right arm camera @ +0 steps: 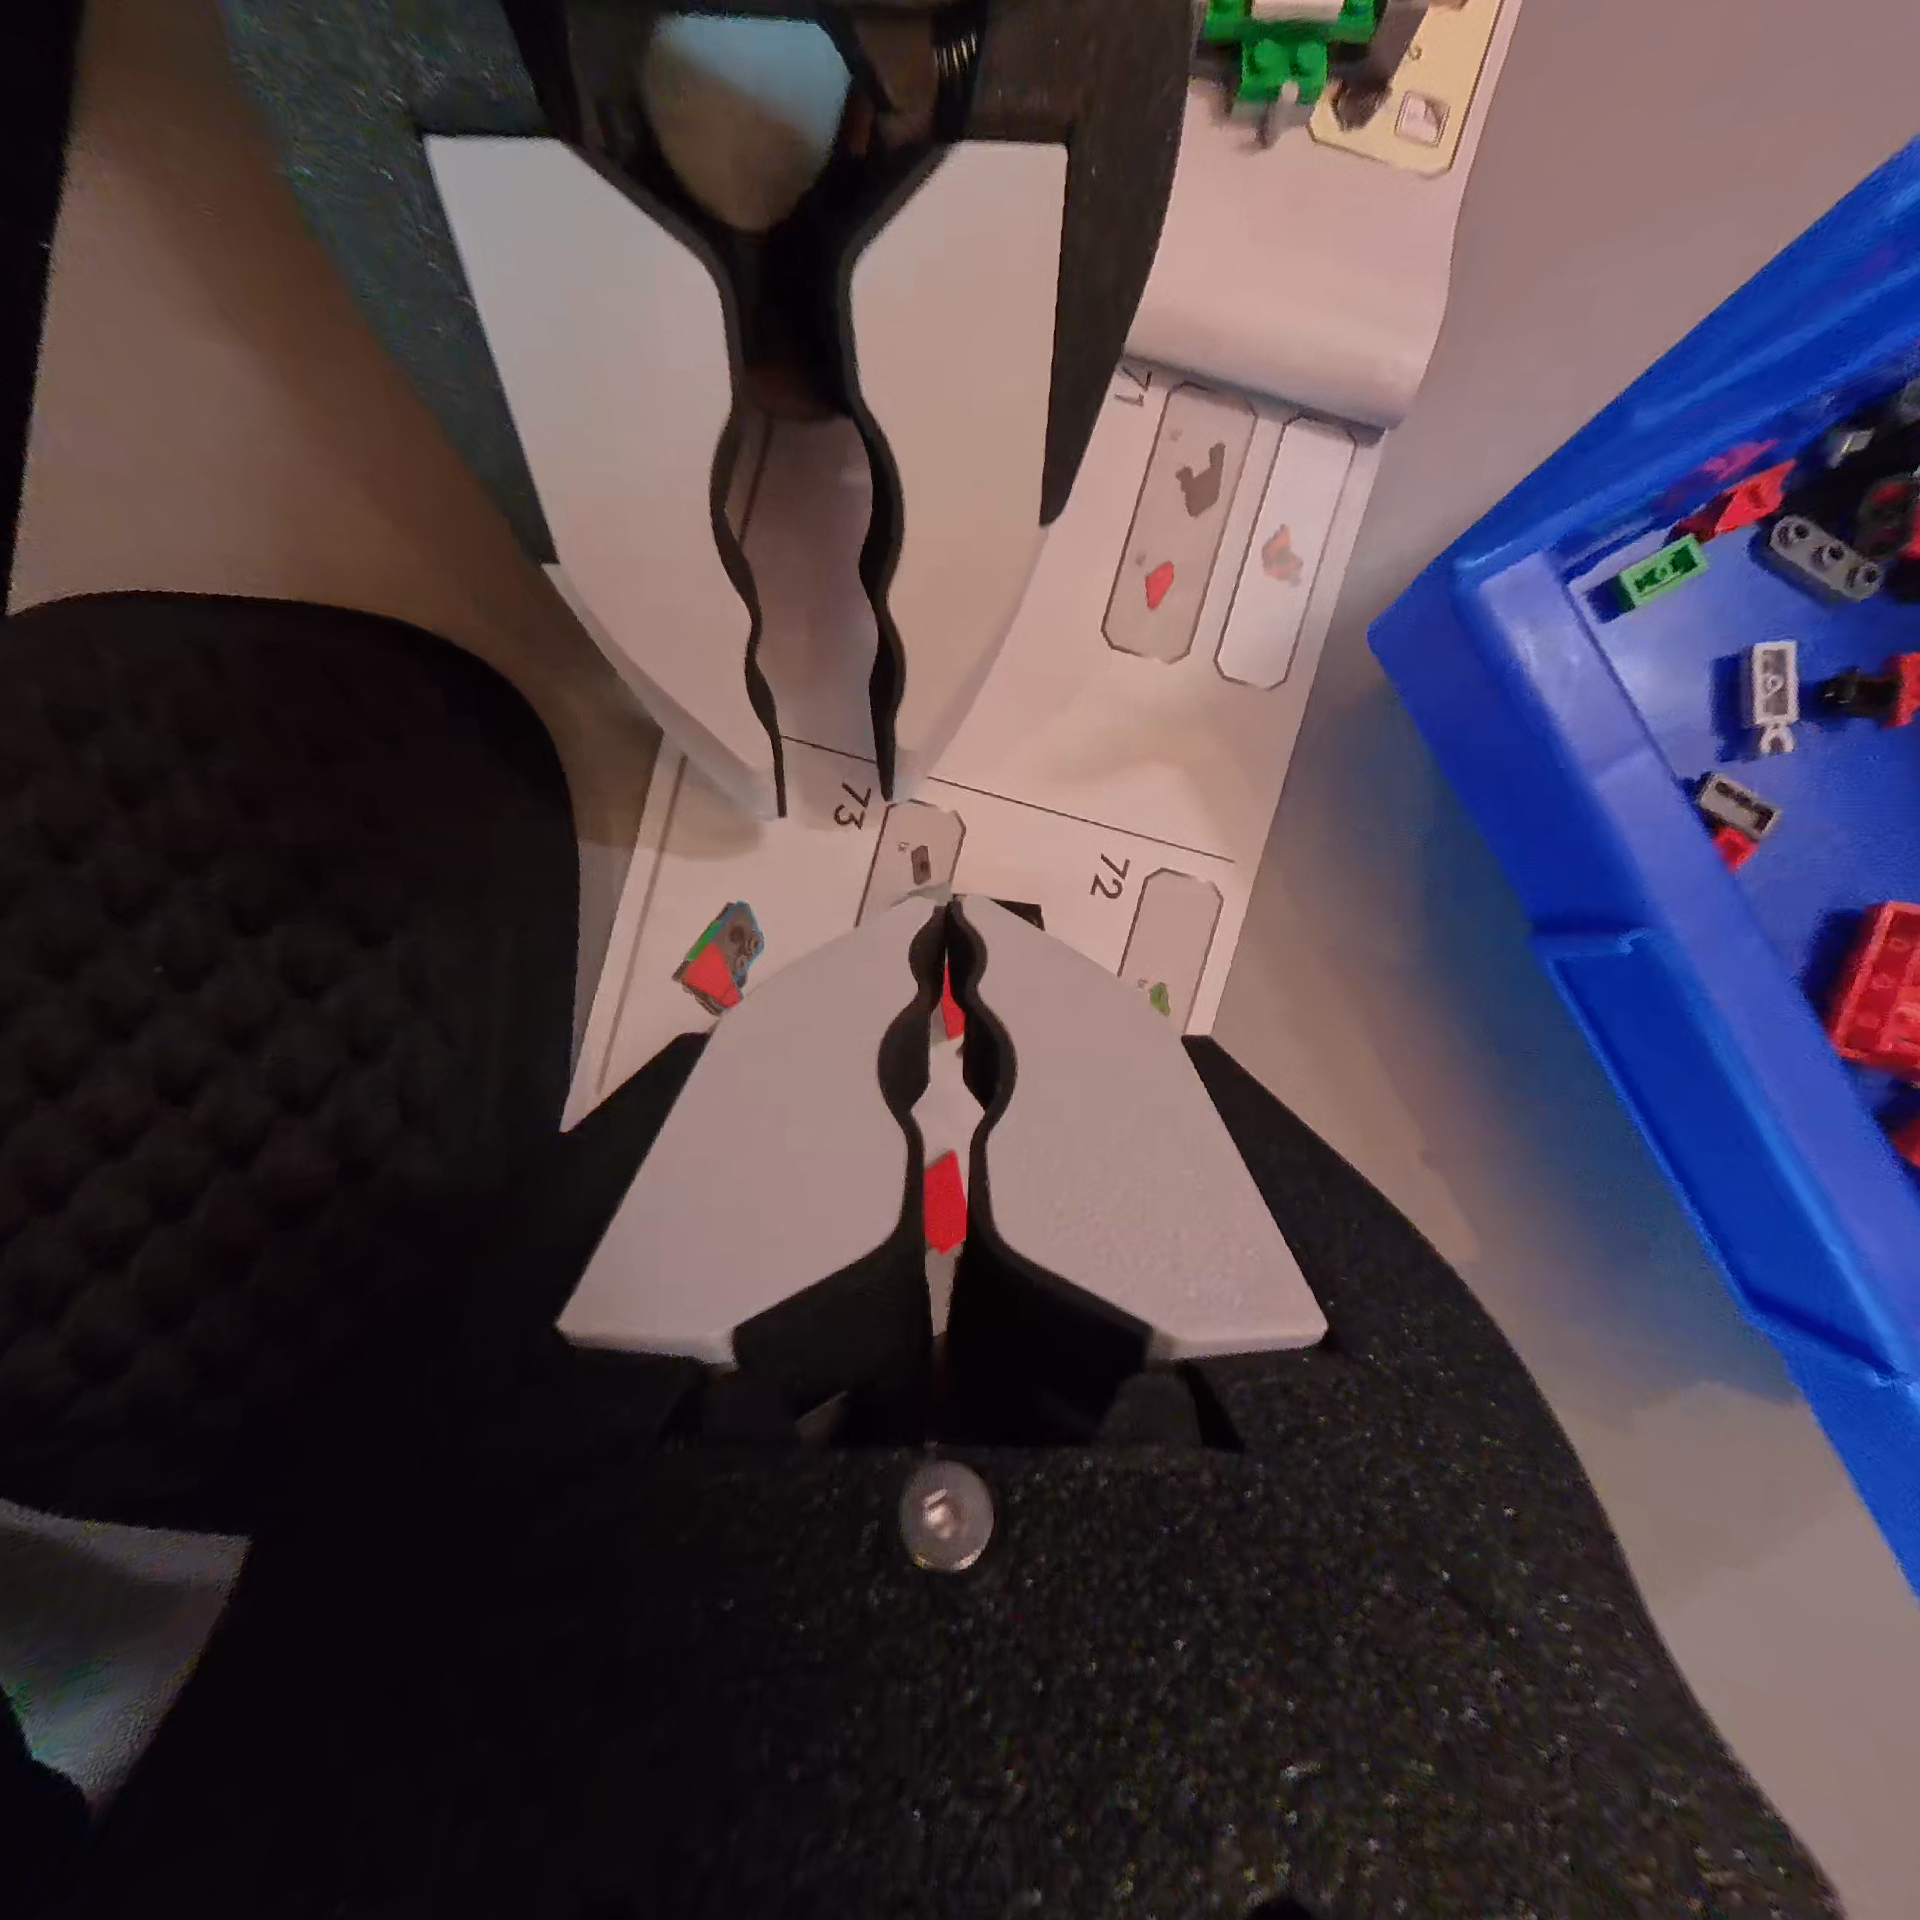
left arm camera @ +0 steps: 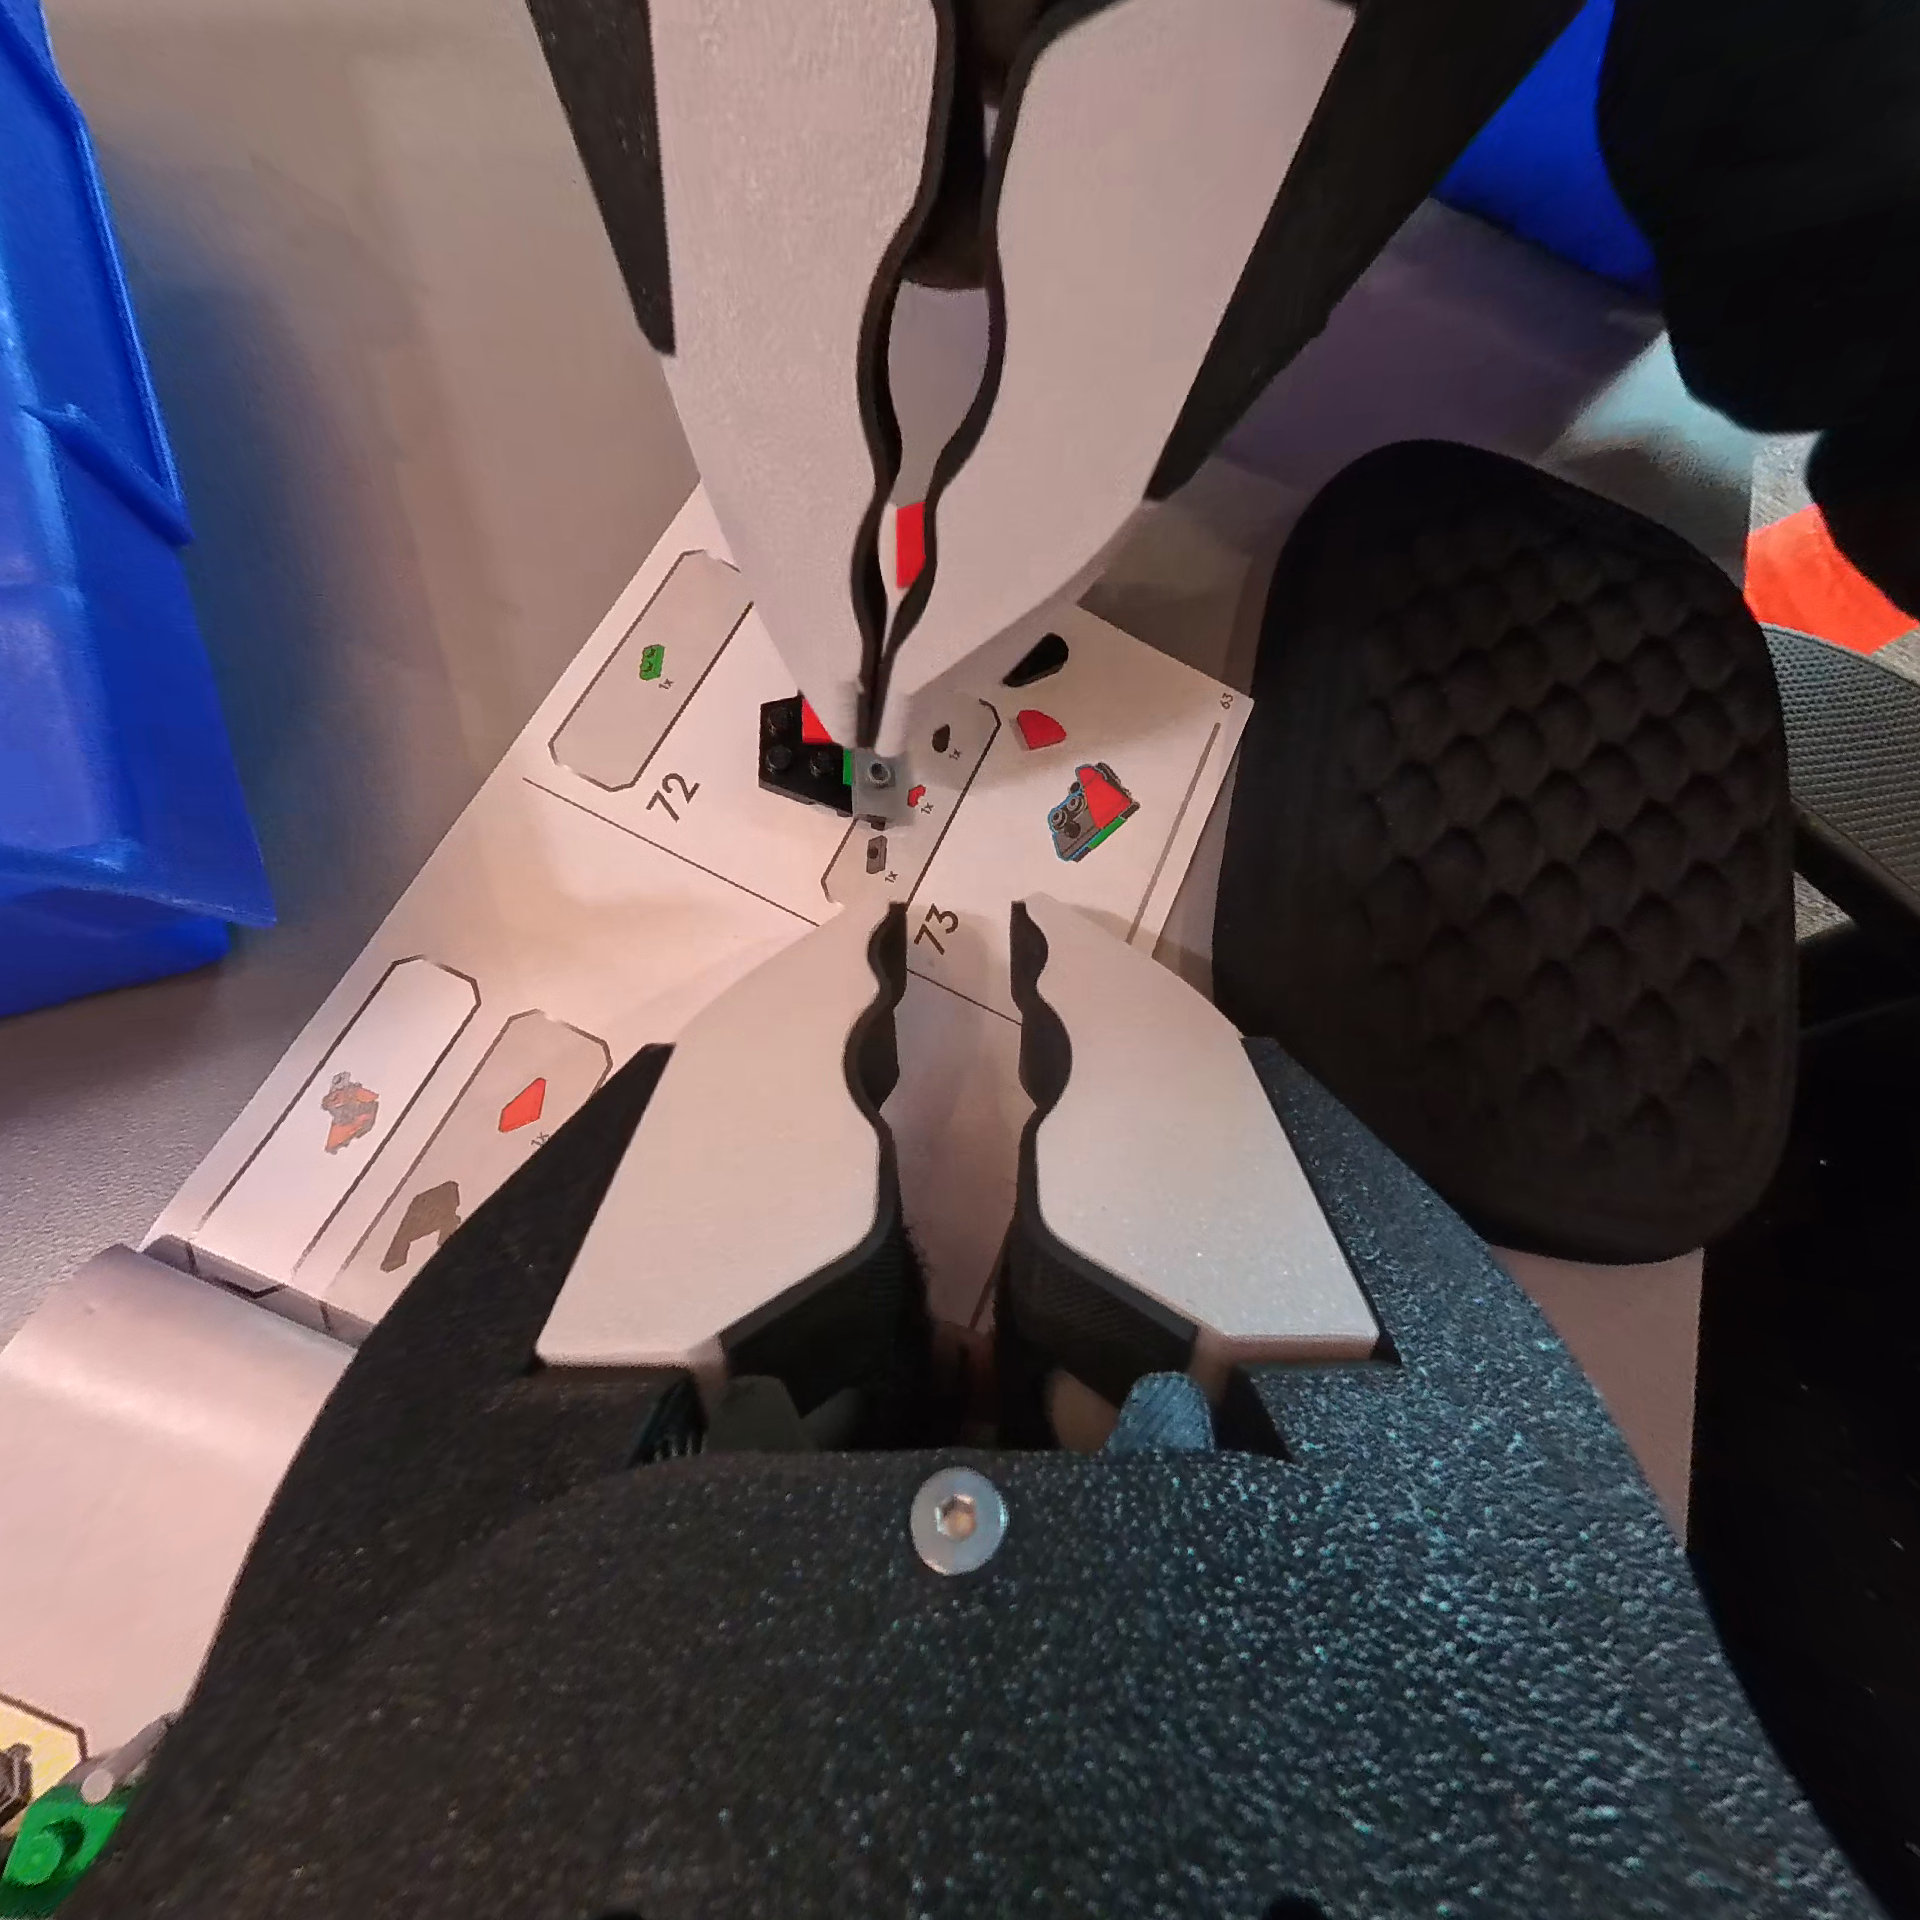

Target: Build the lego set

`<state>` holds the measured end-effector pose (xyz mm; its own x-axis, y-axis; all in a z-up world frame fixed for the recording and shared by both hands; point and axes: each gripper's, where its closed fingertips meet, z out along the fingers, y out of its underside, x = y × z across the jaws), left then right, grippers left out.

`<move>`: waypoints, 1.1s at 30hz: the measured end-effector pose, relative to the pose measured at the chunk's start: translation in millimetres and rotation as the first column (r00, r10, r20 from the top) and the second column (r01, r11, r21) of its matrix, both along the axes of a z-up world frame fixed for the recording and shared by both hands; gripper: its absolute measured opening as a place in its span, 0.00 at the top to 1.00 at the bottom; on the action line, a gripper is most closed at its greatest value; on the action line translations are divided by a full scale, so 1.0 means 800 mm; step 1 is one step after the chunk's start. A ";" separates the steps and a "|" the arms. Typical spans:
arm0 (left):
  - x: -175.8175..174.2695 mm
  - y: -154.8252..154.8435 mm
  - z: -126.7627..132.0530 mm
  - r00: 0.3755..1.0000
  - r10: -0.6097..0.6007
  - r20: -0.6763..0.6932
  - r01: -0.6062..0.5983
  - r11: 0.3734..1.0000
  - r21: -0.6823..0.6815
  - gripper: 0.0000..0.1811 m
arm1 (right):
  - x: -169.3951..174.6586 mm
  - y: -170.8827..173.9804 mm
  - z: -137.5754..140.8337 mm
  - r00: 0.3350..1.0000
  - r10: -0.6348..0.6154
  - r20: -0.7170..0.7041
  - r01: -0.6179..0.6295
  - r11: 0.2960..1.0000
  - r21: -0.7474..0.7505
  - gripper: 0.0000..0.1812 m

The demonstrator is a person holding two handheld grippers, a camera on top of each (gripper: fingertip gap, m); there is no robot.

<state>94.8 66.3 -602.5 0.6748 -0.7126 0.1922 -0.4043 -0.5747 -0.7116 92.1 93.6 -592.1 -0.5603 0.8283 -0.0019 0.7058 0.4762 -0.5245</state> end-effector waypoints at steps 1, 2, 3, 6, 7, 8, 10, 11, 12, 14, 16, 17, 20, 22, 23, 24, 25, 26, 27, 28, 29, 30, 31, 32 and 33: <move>0.000 0.000 0.000 1.000 0.000 0.000 0.000 1.000 -0.001 0.90 | 0.002 0.002 -0.004 1.000 -0.008 0.020 0.007 1.000 0.014 1.00; 0.001 0.000 0.000 1.000 -0.001 0.000 0.001 1.000 0.000 0.90 | 0.004 0.004 -0.009 0.999 -0.010 0.042 0.009 1.000 0.027 1.00; 0.001 0.001 0.000 1.000 -0.001 0.000 0.001 1.000 0.001 0.91 | 0.006 0.005 -0.012 0.998 -0.010 0.058 0.009 0.999 0.032 1.00; 0.003 0.002 0.001 1.000 0.000 -0.002 0.000 1.000 0.009 0.92 | 0.006 0.006 -0.017 0.997 -0.012 0.079 0.008 0.999 0.043 1.00; 0.004 0.003 0.002 1.000 0.001 -0.001 -0.001 1.000 0.009 0.92 | 0.005 0.006 -0.017 0.997 -0.011 0.081 0.007 0.999 0.046 1.00; 0.005 0.004 0.002 1.000 0.002 0.000 -0.002 1.000 0.009 0.93 | 0.005 0.007 -0.017 0.996 -0.013 0.088 0.009 0.999 0.046 1.00; 0.007 0.007 0.002 1.000 0.004 -0.004 -0.004 1.000 0.015 0.95 | 0.005 0.008 -0.018 0.994 -0.025 0.110 0.020 0.999 0.044 1.00; 0.007 0.009 0.003 1.000 0.009 -0.010 -0.009 1.000 0.020 0.96 | 0.005 0.008 -0.018 0.992 -0.028 0.121 0.023 0.999 0.044 1.00; 0.007 0.011 0.003 1.000 0.013 -0.014 -0.013 1.000 0.027 0.97 | 0.005 0.008 -0.018 0.991 -0.027 0.129 0.020 0.999 0.051 1.00; 0.009 0.016 0.006 1.000 0.019 -0.017 -0.018 0.999 0.046 0.99 | 0.006 0.008 -0.018 0.991 -0.019 0.136 0.009 0.997 0.071 1.00; 0.009 0.020 0.007 0.999 0.029 -0.027 -0.027 0.997 0.067 1.00 | 0.006 0.008 -0.019 0.989 -0.026 0.143 0.015 0.997 0.077 1.00; 0.009 0.023 0.007 0.999 0.032 -0.035 -0.030 0.997 0.075 1.00 | 0.006 0.008 -0.019 0.989 -0.031 0.146 0.020 0.997 0.078 1.00; 0.009 0.034 0.007 0.997 0.061 -0.050 -0.055 0.993 0.109 1.00 | 0.006 0.008 -0.019 0.988 -0.042 0.147 0.033 0.997 0.065 1.00; 0.007 0.038 0.005 0.995 0.067 -0.068 -0.059 0.992 0.113 1.00 | 0.006 0.009 -0.019 0.989 -0.054 0.140 0.047 0.998 0.048 1.00; 0.004 0.039 0.002 0.994 0.071 -0.087 -0.061 0.992 0.108 1.00 | 0.006 0.009 -0.019 0.989 -0.059 0.134 0.054 0.998 0.041 1.00; 0.003 0.039 -0.002 0.993 0.072 -0.096 -0.062 0.993 0.103 1.00 | 0.006 0.008 -0.019 0.990 -0.063 0.127 0.059 0.998 0.036 1.00; 0.004 0.039 -0.002 0.993 0.073 -0.088 -0.064 0.993 0.101 1.00 | 0.006 0.009 -0.019 0.990 -0.063 0.123 0.059 0.998 0.038 1.00; 0.004 0.039 -0.002 0.993 0.072 -0.091 -0.063 0.993 0.101 1.00 | 0.006 0.009 -0.019 0.991 -0.065 0.121 0.061 0.997 0.040 1.00; 0.004 0.039 -0.002 0.993 0.072 -0.092 -0.062 0.993 0.101 1.00 | 0.006 0.009 -0.019 0.990 -0.067 0.121 0.062 0.997 0.040 1.00; 0.005 0.040 -0.002 0.993 0.072 -0.089 -0.063 0.993 0.101 1.00 | 0.006 0.009 -0.019 0.990 -0.068 0.121 0.064 0.997 0.036 1.00; 0.005 0.040 -0.003 0.993 0.073 -0.090 -0.063 0.993 0.104 1.00 | 0.006 0.009 -0.019 0.990 -0.070 0.120 0.067 0.997 0.029 1.00; 0.005 0.040 -0.003 0.993 0.073 -0.095 -0.062 0.992 0.109 1.00 | 0.006 0.009 -0.019 0.990 -0.073 0.119 0.071 0.997 0.021 1.00; 0.005 0.040 -0.003 0.992 0.073 -0.102 -0.062 0.992 0.113 1.00 | 0.006 0.009 -0.019 0.990 -0.077 0.117 0.076 0.997 0.014 1.00; 0.005 0.040 -0.003 0.991 0.075 -0.107 -0.062 0.991 0.116 1.00 | 0.006 0.011 -0.021 0.990 -0.084 0.112 0.082 0.996 0.019 1.00; 0.005 0.040 -0.004 0.991 0.072 -0.109 -0.060 0.992 0.112 1.00 | 0.002 0.010 -0.020 0.993 -0.084 0.088 0.084 0.996 0.013 1.00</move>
<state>98.4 98.1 -605.8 0.7341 -0.6780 0.0369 -0.4487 -0.5251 -0.7232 93.5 101.8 -608.1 -0.4866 0.8727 -0.0404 0.7867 0.4177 -0.4545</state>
